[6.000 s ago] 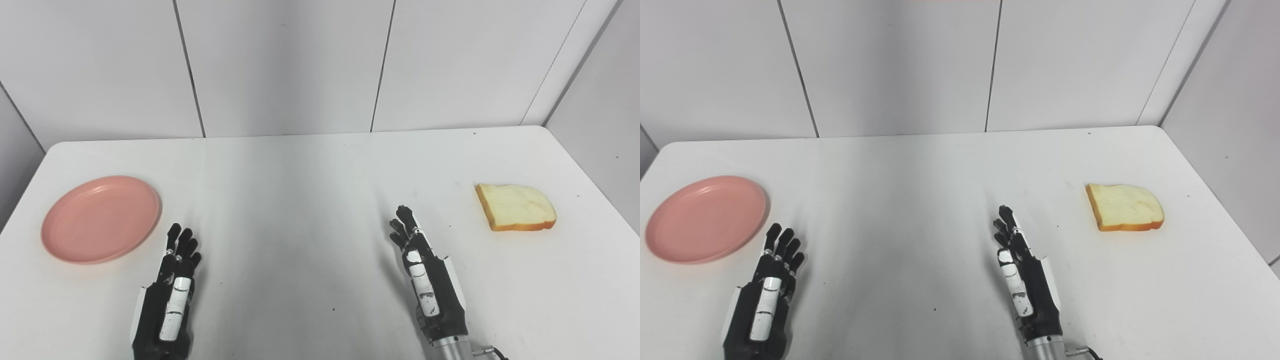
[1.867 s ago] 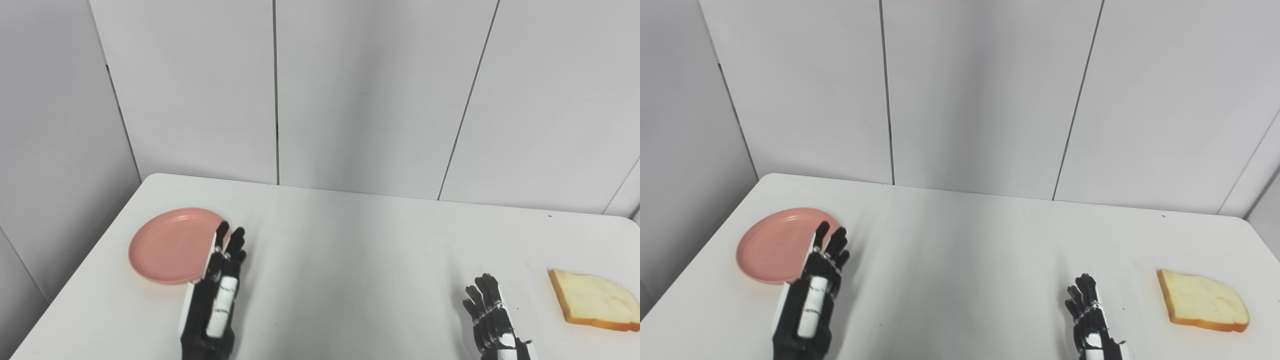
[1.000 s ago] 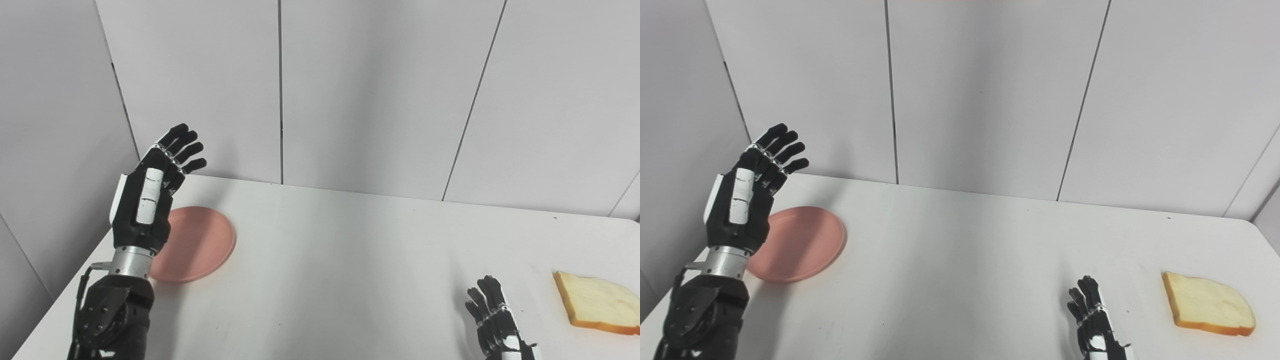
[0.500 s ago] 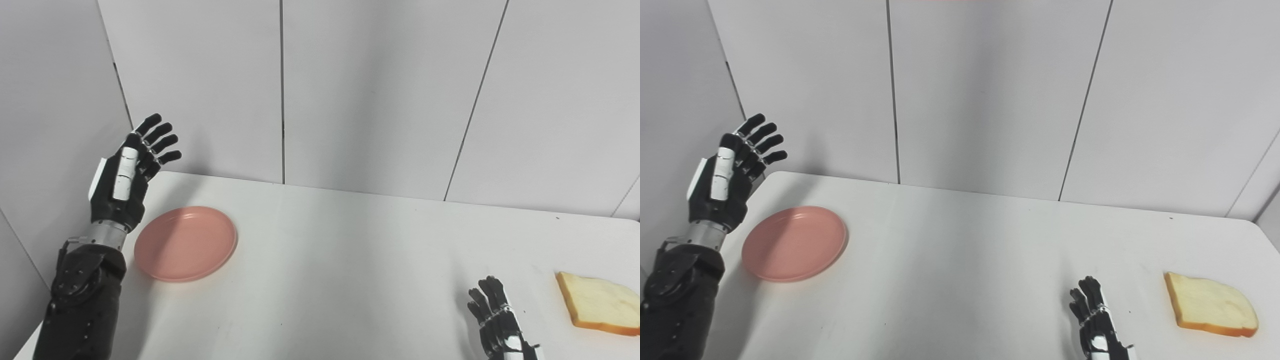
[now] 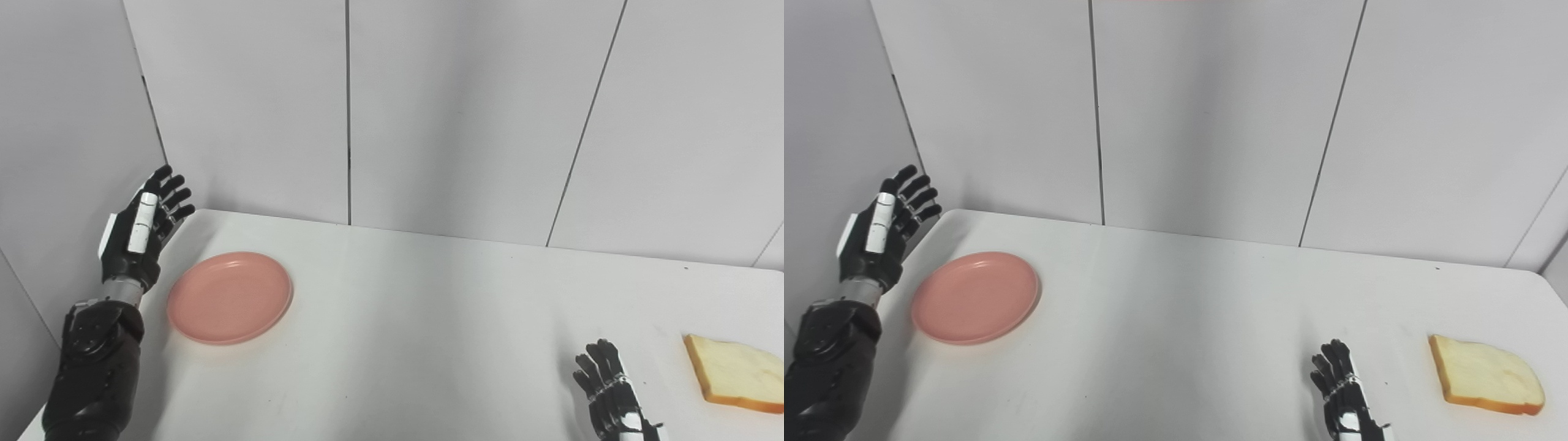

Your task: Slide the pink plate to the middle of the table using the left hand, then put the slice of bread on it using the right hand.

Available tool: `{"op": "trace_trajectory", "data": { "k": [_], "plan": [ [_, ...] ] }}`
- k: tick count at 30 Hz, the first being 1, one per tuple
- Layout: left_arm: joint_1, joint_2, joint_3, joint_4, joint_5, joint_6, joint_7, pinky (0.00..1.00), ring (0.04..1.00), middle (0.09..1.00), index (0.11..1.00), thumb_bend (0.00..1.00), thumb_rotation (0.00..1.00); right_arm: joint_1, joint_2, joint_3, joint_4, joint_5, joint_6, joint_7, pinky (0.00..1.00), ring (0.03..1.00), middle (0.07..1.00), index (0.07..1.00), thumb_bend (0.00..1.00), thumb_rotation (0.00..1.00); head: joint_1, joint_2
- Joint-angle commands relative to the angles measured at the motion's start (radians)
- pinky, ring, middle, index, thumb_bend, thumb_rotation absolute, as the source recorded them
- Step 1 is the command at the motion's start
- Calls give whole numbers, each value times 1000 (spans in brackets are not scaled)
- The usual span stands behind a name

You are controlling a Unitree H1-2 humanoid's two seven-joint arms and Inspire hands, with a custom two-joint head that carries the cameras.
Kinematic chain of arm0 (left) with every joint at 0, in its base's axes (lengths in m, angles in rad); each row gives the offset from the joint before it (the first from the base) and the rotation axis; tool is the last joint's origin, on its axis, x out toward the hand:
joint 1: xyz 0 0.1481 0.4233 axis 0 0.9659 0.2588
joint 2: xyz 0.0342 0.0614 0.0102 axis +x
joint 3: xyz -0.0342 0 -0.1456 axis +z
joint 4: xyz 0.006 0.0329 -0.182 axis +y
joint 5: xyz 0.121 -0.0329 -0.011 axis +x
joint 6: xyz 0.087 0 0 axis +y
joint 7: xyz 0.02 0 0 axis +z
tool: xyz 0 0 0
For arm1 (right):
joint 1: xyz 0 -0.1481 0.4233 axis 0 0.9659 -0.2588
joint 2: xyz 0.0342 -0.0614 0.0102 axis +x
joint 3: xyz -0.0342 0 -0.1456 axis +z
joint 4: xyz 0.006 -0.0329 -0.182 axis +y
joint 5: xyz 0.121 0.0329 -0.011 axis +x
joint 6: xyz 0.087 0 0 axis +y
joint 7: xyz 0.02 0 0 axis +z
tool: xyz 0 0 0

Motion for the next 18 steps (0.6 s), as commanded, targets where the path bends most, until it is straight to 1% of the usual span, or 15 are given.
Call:
{"op": "trace_trajectory", "data": {
  "k": [1,5,7,9,12,16,18],
  "plan": [
    [-63,39,7,40,16,-80,10,784,844,846,831,800,762,63,-13,-5,117,-7,-7,1,925,921,941,945,811,984,-3,2],
    [-83,41,15,156,14,-132,12,795,849,850,845,808,746,65,-15,-5,113,-9,-8,-1,919,918,936,941,808,984,-4,3],
    [-90,43,16,202,17,-157,10,792,847,853,849,838,744,66,-16,-6,113,-5,-6,1,921,919,937,943,804,984,-4,3],
    [-94,46,16,234,19,-172,10,800,849,849,859,832,750,67,-16,-5,113,-4,-5,2,930,922,939,944,808,980,-5,3],
    [-99,49,16,262,20,-182,14,811,853,853,864,818,750,67,-17,-5,114,-4,-6,3,928,922,939,942,815,978,-5,3],
    [-93,45,11,268,35,-167,47,804,845,853,842,779,744,67,-18,-6,116,-1,-6,4,927,921,936,942,820,977,-5,-1],
    [-89,42,9,278,35,-177,42,814,844,856,841,759,739,67,-17,-6,116,-2,-6,3,930,922,938,940,818,975,-5,-1]
  ]
}}
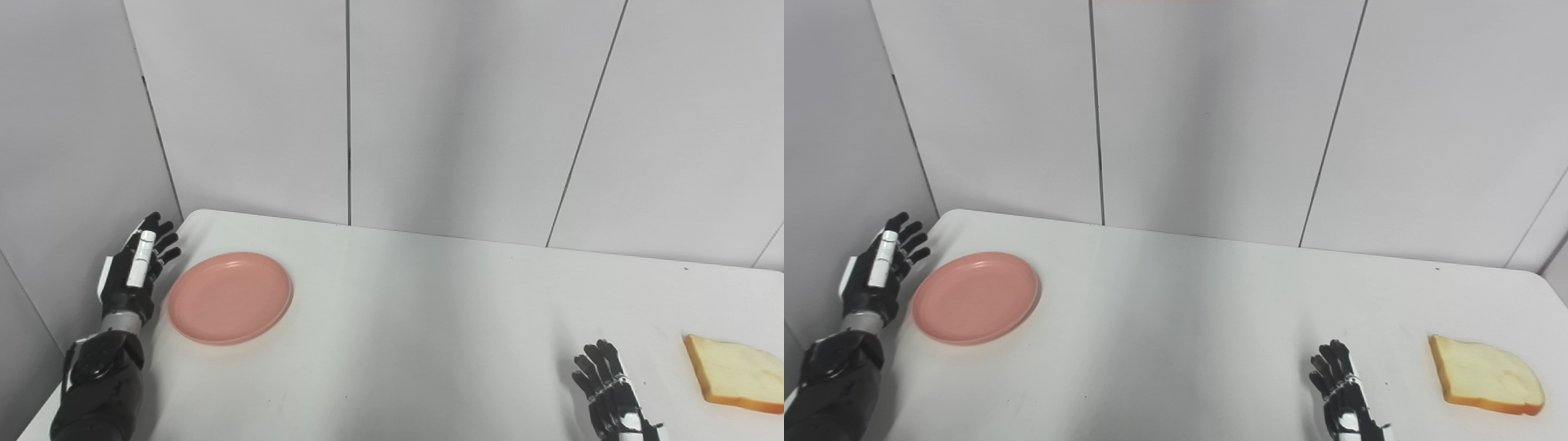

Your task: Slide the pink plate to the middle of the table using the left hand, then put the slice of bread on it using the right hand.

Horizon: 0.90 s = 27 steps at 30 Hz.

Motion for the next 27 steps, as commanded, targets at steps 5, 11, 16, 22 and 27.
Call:
{"op": "trace_trajectory", "data": {
  "k": [5,11,16,22,27],
  "plan": [
    [-49,24,-11,54,13,-76,-14,781,841,853,840,756,764,70,-18,-6,111,-2,-3,4,928,922,934,940,814,977,-6,6],
    [-48,9,-20,69,19,-82,-31,739,819,833,824,834,749,73,-17,-4,104,-7,-1,3,921,918,930,939,807,974,-14,7],
    [-51,-1,-28,68,11,-82,-61,769,830,837,837,888,739,73,-14,-3,107,-8,-9,4,920,917,927,939,766,982,-18,4],
    [-49,-10,-33,54,-3,-78,-104,780,849,843,844,920,732,75,-11,-1,106,-12,-11,3,909,914,928,935,770,975,-24,6],
    [-49,-16,-31,47,-18,-62,-132,820,871,868,855,894,725,77,-13,0,103,-10,-9,7,912,916,930,937,770,973,-25,7]
  ]
}}
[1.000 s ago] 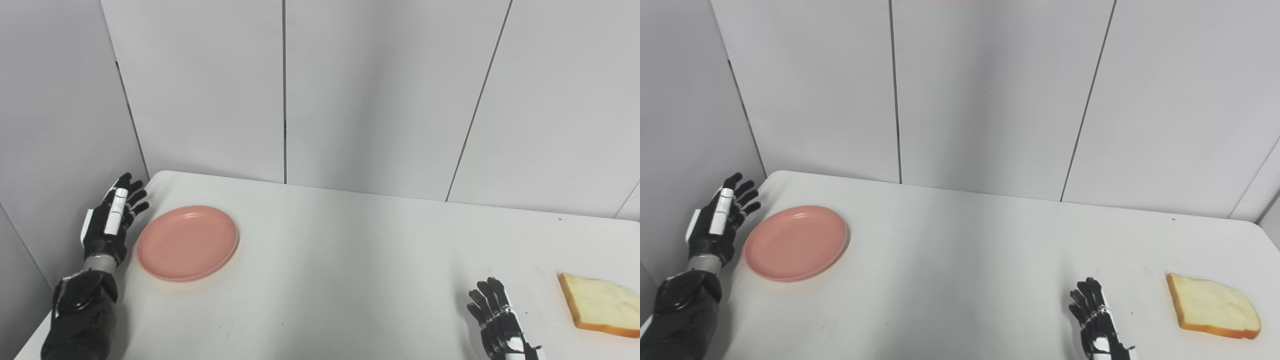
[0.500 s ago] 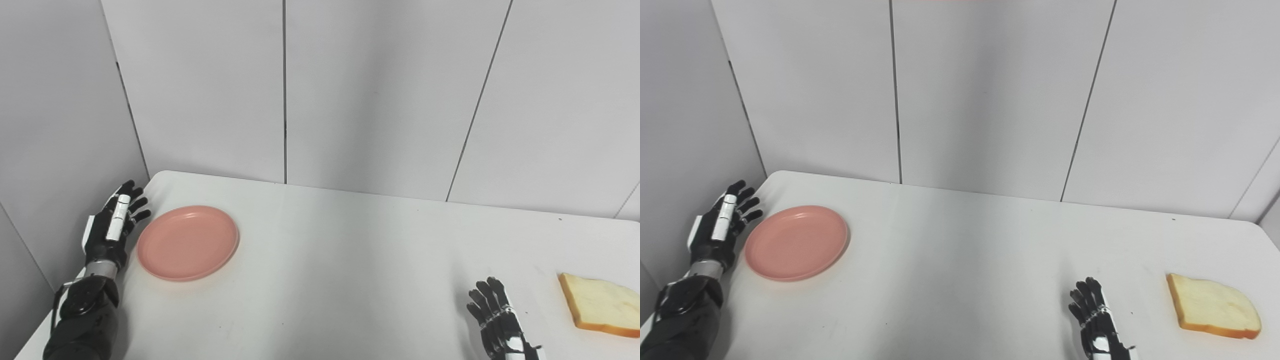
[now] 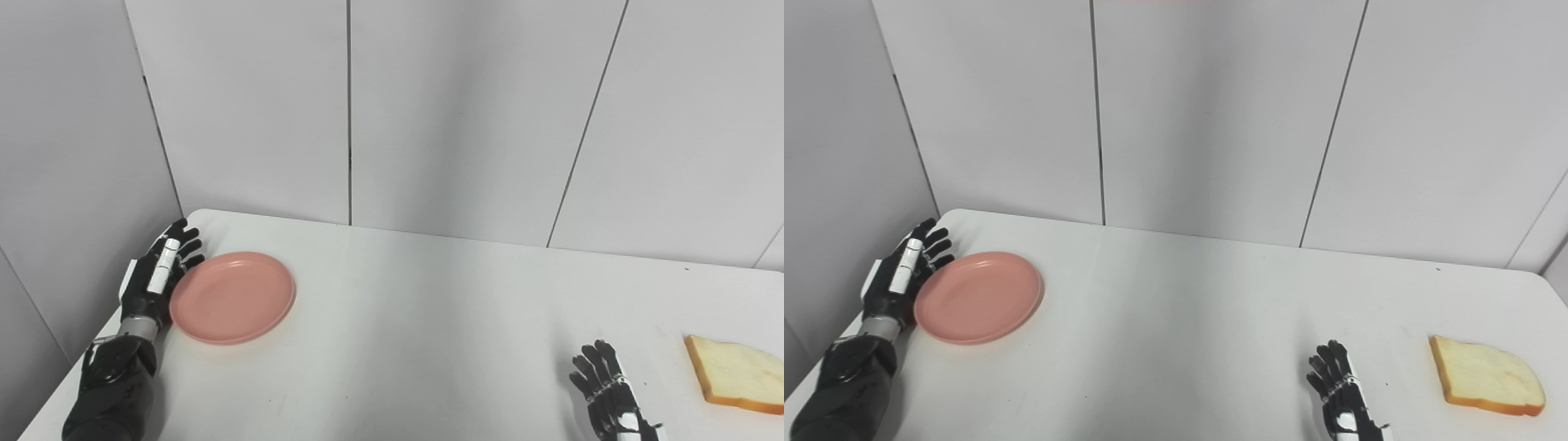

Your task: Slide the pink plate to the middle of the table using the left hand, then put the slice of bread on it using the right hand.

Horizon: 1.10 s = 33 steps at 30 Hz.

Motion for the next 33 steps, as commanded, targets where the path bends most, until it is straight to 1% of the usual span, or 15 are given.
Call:
{"op": "trace_trajectory", "data": {
  "k": [1,4,7,8,9,11,13,15,18,20,22,25,30,33],
  "plan": [
    [-37,-2,2,-28,-19,-6,-29,825,873,871,857,892,725,76,-13,0,103,1,-9,7,912,916,931,938,771,973,-1,1],
    [-33,-7,-1,-45,-27,7,-40,867,901,889,867,880,717,77,-11,0,101,-1,-7,5,910,915,928,935,775,970,-3,1],
    [-29,-9,-9,-57,-18,9,-35,866,899,884,875,885,721,77,-10,1,99,0,-1,5,914,914,926,932,781,967,-5,2],
    [-28,-9,-13,-61,-13,9,-31,835,886,873,873,877,732,77,-10,1,97,0,1,5,916,915,926,932,785,966,-5,2],
    [-29,-8,-20,-60,-3,4,-24,824,881,869,873,874,736,77,-9,2,97,-1,1,5,917,915,926,932,787,966,-6,1],
    [-30,-7,-26,-53,5,-2,-22,768,847,844,856,892,752,76,-9,2,99,-1,-3,5,915,915,926,932,787,968,-7,1],
    [-28,-12,-31,-60,6,2,-26,772,845,840,853,882,757,76,-9,3,102,0,-5,6,913,915,926,933,787,971,-7,1],
    [-26,-17,-32,-66,2,11,-33,808,864,850,858,859,751,76,-8,3,101,2,-5,7,913,915,927,932,788,969,-10,1],
    [-29,-27,-41,-58,6,5,-42,826,878,868,857,838,752,77,-7,4,100,-2,-3,5,914,914,926,932,787,969,-14,2],
    [-34,-34,-47,-43,7,-2,-47,799,871,868,851,857,740,78,-7,5,98,-5,-2,4,905,911,926,932,780,970,-15,3],
    [-37,-43,-56,-36,6,-2,-58,795,862,860,851,857,740,78,-6,4,98,-7,-4,4,900,910,925,932,777,968,-16,2],
    [-45,-55,-77,-5,19,-12,-69,762,838,846,843,854,744,79,-4,5,97,-7,-6,3,886,903,920,927,775,957,-21,3],
    [-44,-72,-101,-8,33,-15,-71,770,853,864,846,848,753,82,1,8,91,-12,-5,0,873,899,917,925,777,954,-29,5],
    [-33,-85,-119,-33,52,-19,-60,753,853,861,842,849,758,82,2,9,89,-14,-4,0,874,899,917,926,783,953,-39,5]
  ]
}}
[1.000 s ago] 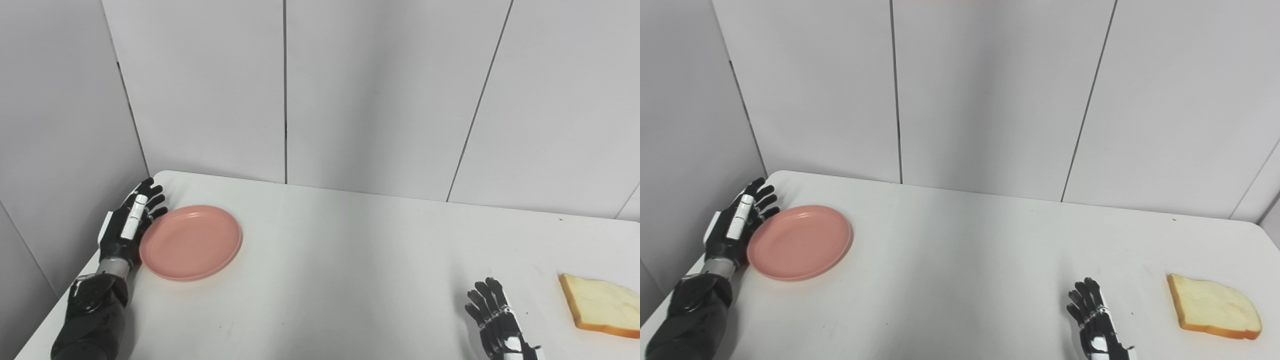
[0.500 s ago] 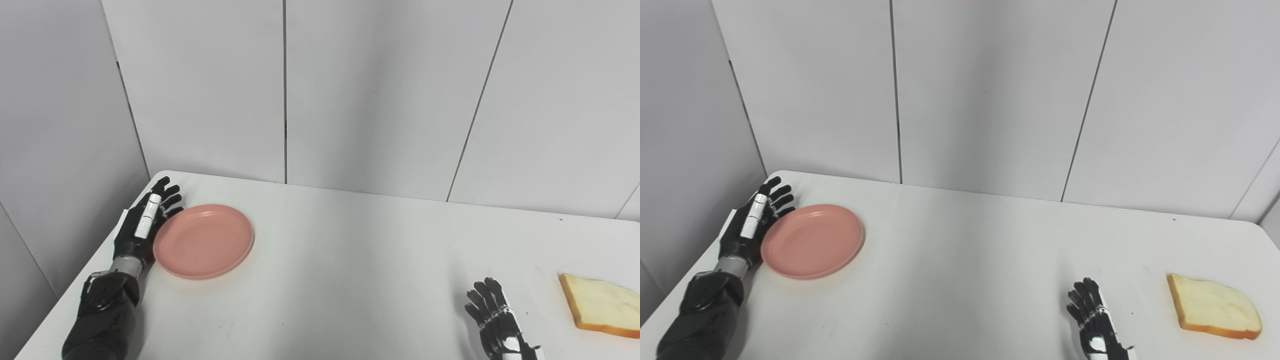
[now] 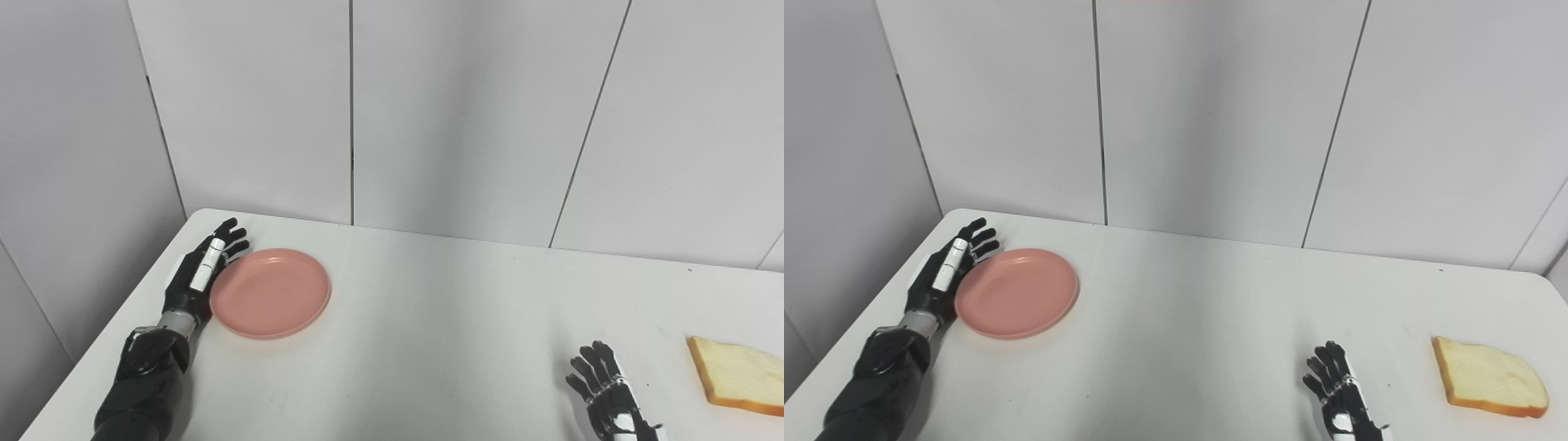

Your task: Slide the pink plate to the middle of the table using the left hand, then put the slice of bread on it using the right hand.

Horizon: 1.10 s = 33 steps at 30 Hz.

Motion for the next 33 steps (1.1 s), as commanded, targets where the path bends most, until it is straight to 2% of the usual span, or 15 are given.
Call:
{"op": "trace_trajectory", "data": {
  "k": [1,5,11,17,23,27,31,33],
  "plan": [
    [-1,-26,-14,-33,16,-27,-6,753,855,863,845,843,762,78,0,6,94,1,-5,1,875,900,917,925,783,952,1,0],
    [23,-50,-9,-97,2,12,-5,760,851,856,833,838,718,78,1,10,93,0,-6,3,879,905,921,926,779,950,-24,0],
    [53,-77,-30,-153,37,27,16,767,842,850,833,846,744,84,6,17,90,-18,-16,-3,849,886,909,912,779,935,-76,8],
    [79,-101,-41,-233,43,82,26,778,841,855,834,842,744,86,19,28,81,-50,-19,-12,825,871,900,904,789,923,-139,13],
    [98,-123,-52,-286,32,115,18,760,840,846,830,853,749,89,34,38,78,-84,-21,-25,788,855,886,889,777,892,-203,9],
    [107,-139,-55,-310,31,135,20,709,830,834,818,850,748,86,45,46,77,-110,-19,-40,760,841,876,876,791,870,-236,13],
    [112,-151,-62,-322,33,152,18,771,848,857,824,872,757,82,51,58,81,-135,-25,-56,740,826,865,870,788,857,-267,18],
    [115,-157,-62,-330,25,173,10,771,854,859,828,856,762,79,55,64,82,-150,-27,-63,737,823,864,869,785,853,-291,20]
  ]
}}
